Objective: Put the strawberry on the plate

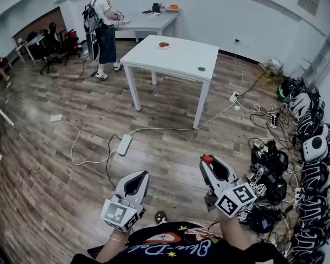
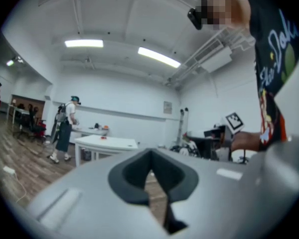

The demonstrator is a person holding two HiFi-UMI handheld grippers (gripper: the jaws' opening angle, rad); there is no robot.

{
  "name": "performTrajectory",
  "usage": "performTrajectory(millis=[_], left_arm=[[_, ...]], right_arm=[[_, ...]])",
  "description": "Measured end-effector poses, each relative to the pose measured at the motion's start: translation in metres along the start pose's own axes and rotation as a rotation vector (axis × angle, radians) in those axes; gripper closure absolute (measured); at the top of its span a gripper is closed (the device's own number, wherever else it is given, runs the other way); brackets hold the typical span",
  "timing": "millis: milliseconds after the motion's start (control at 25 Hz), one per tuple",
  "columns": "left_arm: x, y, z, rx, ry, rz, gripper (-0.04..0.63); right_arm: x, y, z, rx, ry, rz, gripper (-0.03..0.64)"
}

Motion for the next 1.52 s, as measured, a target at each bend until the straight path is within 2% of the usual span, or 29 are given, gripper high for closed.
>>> performTrajectory(millis=[120, 280, 440, 600, 840, 1080, 1240, 1400, 1520], left_arm=[[-0.042, 0.041, -0.003, 0.03, -0.003, 0.0, 0.595], [-0.102, 0.084, 0.002, 0.05, 0.036, -0.006, 0.595], [-0.187, 0.124, 0.001, 0.018, 0.064, -0.015, 0.595], [-0.277, 0.162, -0.021, 0.009, 0.041, -0.088, 0.595], [-0.404, 0.199, -0.042, 0.005, 0.002, -0.12, 0.595], [-0.477, 0.241, -0.035, 0.016, 0.041, -0.121, 0.595], [-0.53, 0.28, -0.031, 0.051, 0.031, -0.111, 0.595], [-0.595, 0.345, -0.028, 0.083, 0.009, -0.087, 0.595], [-0.657, 0.407, -0.034, 0.047, 0.006, -0.054, 0.595]], right_arm=[[-0.051, -0.025, -0.009, 0.011, 0.006, -0.004, 0.476], [-0.114, -0.075, -0.014, -0.003, 0.034, -0.009, 0.476], [-0.185, -0.148, -0.031, -0.007, 0.034, -0.046, 0.476], [-0.262, -0.227, -0.059, 0.009, 0.049, -0.113, 0.474], [-0.352, -0.324, -0.09, 0.018, 0.047, -0.189, 0.476], [-0.42, -0.381, -0.101, 0.025, 0.045, -0.203, 0.476], [-0.471, -0.418, -0.106, 0.05, 0.07, -0.224, 0.476], [-0.545, -0.456, -0.115, 0.087, 0.094, -0.216, 0.474], [-0.616, -0.484, -0.123, 0.1, 0.097, -0.2, 0.476]])
Point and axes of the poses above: the fingertips, and each gripper's own axes: x backward along the fingers, y to its left, z out of its underside, the point moved 9 cm from there along x, backward along the fingers, and after that the axes turned 6 degrees about -z, right-handed, at the moved point
